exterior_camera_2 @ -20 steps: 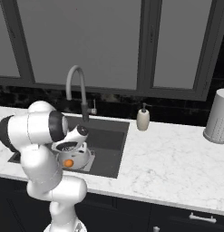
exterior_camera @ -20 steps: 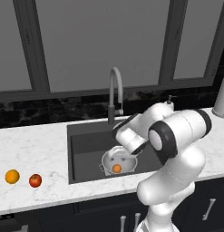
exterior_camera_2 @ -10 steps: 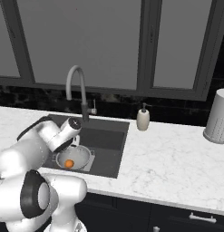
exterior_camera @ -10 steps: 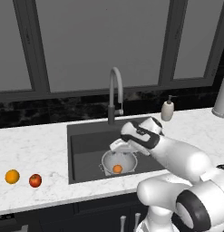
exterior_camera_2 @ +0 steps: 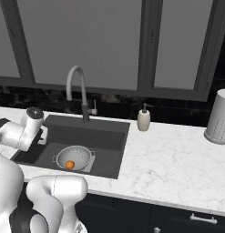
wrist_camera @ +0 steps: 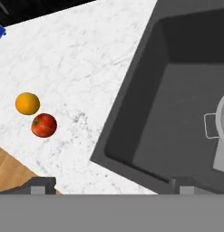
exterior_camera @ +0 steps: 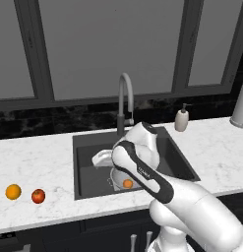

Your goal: Put the colander in the sink, put the apple, orange, tangerine in the colander, and turn on the sink faucet and pour water over the colander.

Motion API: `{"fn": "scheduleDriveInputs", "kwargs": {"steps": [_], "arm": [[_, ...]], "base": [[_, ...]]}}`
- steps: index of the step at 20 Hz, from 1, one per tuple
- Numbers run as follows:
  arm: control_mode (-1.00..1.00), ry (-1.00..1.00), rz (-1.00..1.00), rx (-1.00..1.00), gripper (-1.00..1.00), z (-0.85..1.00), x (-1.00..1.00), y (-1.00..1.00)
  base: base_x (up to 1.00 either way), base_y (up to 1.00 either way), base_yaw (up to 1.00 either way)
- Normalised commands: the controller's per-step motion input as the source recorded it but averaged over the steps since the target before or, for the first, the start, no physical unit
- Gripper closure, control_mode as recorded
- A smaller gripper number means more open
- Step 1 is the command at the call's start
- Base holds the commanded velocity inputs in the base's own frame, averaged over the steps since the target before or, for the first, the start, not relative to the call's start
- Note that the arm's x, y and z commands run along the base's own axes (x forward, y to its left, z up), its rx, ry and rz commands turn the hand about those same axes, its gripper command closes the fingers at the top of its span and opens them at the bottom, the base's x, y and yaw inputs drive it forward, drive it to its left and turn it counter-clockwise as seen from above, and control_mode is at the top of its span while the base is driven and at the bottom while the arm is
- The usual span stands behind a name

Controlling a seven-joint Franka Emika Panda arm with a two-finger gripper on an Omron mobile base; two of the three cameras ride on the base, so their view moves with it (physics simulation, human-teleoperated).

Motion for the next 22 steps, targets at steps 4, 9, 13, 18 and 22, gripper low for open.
{"fn": "scheduleDriveInputs", "kwargs": {"steps": [4, 9, 13, 18, 22], "arm": [[-1.0, 0.04, 0.07, -0.14, -1.0, 0.3, -0.46, 1.0], [-1.0, 0.07, 0.07, -0.14, -1.0, 0.03, -0.21, 0.94], [-1.0, 0.05, 0.07, -0.14, -1.0, 0.0, 0.0, 0.76], [-1.0, 0.03, 0.07, -0.15, -1.0, 0.0, 0.0, 0.7], [-1.0, 0.0, 0.05, -0.17, -1.0, -0.06, 0.0, 0.54]], "base": [[0.0, 0.0, 0.0], [0.0, 0.0, 0.0], [0.0, 0.0, 0.0], [0.0, 0.0, 0.0], [0.0, 0.0, 0.0]]}}
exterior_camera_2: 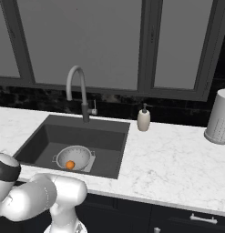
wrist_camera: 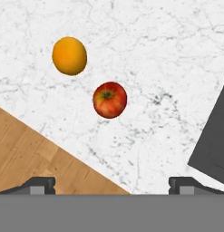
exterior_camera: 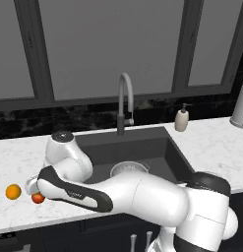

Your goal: Put the colander in the sink, put the apple, orange, tangerine in the colander, and turn on the sink faucet and pour water over the colander.

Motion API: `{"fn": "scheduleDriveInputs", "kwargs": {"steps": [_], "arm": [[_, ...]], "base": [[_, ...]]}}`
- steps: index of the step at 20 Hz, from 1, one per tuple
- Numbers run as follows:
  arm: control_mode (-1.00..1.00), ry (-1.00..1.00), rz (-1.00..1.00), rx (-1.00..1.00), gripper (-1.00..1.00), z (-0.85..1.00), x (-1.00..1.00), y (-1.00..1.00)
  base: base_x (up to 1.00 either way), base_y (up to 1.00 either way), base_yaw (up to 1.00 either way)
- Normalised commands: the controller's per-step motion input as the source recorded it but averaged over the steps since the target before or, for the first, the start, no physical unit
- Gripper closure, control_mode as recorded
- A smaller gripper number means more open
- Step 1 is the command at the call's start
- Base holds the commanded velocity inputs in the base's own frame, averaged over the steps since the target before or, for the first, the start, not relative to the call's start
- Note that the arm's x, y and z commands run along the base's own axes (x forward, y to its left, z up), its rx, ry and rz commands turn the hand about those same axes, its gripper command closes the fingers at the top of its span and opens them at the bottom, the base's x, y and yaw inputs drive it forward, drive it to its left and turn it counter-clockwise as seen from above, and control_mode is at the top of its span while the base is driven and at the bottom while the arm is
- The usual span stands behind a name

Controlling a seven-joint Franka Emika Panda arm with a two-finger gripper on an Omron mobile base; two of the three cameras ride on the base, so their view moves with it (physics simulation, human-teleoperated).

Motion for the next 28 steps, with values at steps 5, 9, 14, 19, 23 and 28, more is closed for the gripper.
{"fn": "scheduleDriveInputs", "kwargs": {"steps": [5, 9, 14, 19, 23, 28], "arm": [[-1.0, 0.0, 0.01, -0.2, -1.0, -0.2, 0.0, 0.4], [-1.0, -0.01, 0.0, -0.2, -1.0, -0.29, 0.0, 0.25], [-1.0, -0.02, 0.0, -0.15, -1.0, -0.31, 0.11, 0.07], [-1.0, -0.01, 0.0, -0.06, -1.0, -0.28, 0.31, 0.0], [-1.0, 0.0, 0.0, 0.0, -1.0, -0.32, 0.35, 0.02], [-1.0, 0.0, 0.0, 0.0, -1.0, -0.38, 0.24, 0.15]], "base": [[0.0, 0.0, 0.0], [0.0, 0.0, 0.0], [0.0, 0.0, 0.0], [0.0, 0.0, 0.0], [0.0, 0.0, 0.0], [0.0, 0.0, 0.0]]}}
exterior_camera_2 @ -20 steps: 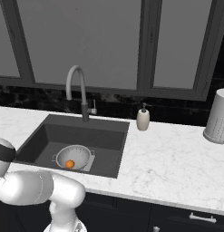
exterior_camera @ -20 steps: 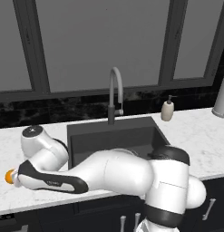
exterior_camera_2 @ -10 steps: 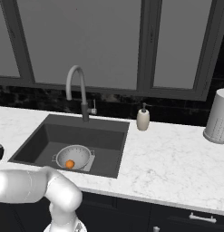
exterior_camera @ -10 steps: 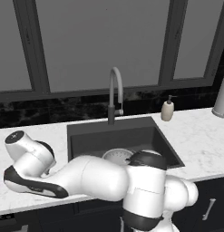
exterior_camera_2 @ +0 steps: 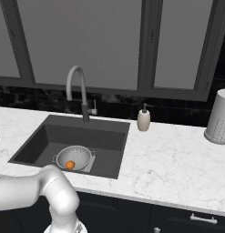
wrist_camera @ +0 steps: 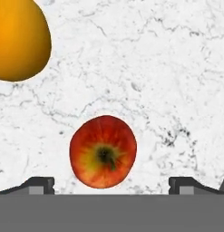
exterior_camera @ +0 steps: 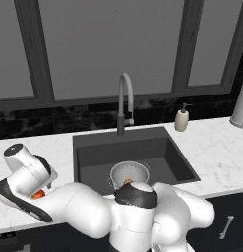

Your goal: Put the colander in the sink, put the apple, orange, tangerine in the colander, and turn on the sink faucet and pour water over the colander.

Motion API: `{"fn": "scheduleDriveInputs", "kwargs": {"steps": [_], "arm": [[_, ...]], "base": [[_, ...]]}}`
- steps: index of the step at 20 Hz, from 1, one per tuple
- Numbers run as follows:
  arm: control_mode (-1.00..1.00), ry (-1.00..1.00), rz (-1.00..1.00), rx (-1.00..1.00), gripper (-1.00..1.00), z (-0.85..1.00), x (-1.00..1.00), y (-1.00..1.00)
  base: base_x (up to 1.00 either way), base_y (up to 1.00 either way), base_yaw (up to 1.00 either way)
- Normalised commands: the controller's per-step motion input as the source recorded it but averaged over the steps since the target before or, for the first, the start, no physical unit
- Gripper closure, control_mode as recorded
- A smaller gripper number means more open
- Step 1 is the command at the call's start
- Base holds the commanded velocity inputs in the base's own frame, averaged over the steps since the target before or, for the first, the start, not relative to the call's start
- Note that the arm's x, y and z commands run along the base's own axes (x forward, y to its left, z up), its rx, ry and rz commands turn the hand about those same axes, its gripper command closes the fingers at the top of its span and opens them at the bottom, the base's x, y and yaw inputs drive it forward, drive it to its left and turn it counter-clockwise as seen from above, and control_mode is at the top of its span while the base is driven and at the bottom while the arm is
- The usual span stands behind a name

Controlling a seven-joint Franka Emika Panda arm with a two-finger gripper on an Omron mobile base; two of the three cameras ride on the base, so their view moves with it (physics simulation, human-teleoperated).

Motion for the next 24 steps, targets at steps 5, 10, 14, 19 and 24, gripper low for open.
{"fn": "scheduleDriveInputs", "kwargs": {"steps": [5, 10, 14, 19, 24], "arm": [[-1.0, 0.0, 0.0, 0.0, -1.0, -0.32, 0.12, 0.19], [-1.0, 0.0, 0.0, 0.0, -1.0, -0.24, 0.17, 0.11], [-1.0, 0.0, 0.0, 0.0, -1.0, -0.08, -0.01, -0.01], [-1.0, 0.0, 0.0, 0.0, -1.0, -0.08, -0.06, -0.06], [-1.0, 0.01, 0.0, 0.0, -1.0, -0.12, 0.0, -0.07]], "base": [[0.0, 0.0, 0.0], [0.0, 0.0, 0.0], [0.0, 0.0, 0.0], [0.0, 0.0, 0.0], [0.0, 0.0, 0.0]]}}
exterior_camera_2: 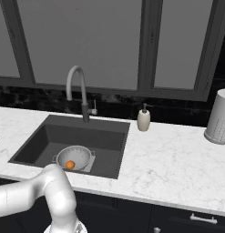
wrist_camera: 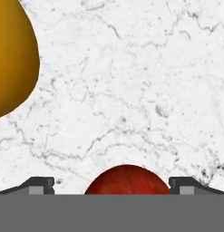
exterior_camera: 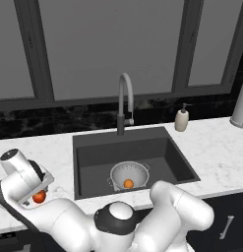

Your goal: Put the colander in the sink, put the apple, orange, tangerine in the colander, and turn on the sink faucet and pour water over the colander.

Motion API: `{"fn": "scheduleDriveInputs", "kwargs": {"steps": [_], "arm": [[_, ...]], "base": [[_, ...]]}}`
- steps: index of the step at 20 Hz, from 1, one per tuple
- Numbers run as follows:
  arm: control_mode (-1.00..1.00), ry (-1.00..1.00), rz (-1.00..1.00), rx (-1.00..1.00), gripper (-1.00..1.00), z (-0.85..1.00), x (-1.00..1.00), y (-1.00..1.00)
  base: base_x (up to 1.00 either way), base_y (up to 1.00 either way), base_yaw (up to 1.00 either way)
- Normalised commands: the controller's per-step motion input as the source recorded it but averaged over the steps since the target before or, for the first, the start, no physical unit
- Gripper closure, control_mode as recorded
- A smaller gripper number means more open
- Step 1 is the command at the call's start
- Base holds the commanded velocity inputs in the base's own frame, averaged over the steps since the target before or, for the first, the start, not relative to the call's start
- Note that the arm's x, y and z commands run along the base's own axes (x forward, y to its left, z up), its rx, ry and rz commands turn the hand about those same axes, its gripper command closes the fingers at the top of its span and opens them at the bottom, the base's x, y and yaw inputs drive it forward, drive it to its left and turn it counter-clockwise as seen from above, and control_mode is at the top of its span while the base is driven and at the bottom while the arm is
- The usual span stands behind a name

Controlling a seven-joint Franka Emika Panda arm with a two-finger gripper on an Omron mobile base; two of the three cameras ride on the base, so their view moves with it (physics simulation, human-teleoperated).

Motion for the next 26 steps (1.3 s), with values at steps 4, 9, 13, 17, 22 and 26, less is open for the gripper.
{"fn": "scheduleDriveInputs", "kwargs": {"steps": [4, 9, 13, 17, 22, 26], "arm": [[-1.0, 0.02, -0.01, 0.0, 1.0, -0.13, 0.0, 0.0], [-1.0, 0.01, -0.02, 0.0, 1.0, -0.02, -0.07, -0.17], [-1.0, -0.03, -0.04, 0.0, 1.0, 0.18, -0.36, -0.61], [-1.0, -0.11, -0.12, 0.0, 1.0, 0.42, -0.16, -0.95], [-1.0, -0.06, -0.17, 0.0, 1.0, 0.36, 0.06, -1.0], [-1.0, -0.01, -0.2, 0.0, 1.0, 0.15, 0.25, -1.0]], "base": [[0.0, 0.0, 0.0], [0.0, 0.0, 0.0], [0.0, 0.0, 0.0], [0.0, 0.0, 0.0], [0.0, 0.0, 0.0], [0.0, 0.0, 0.0]]}}
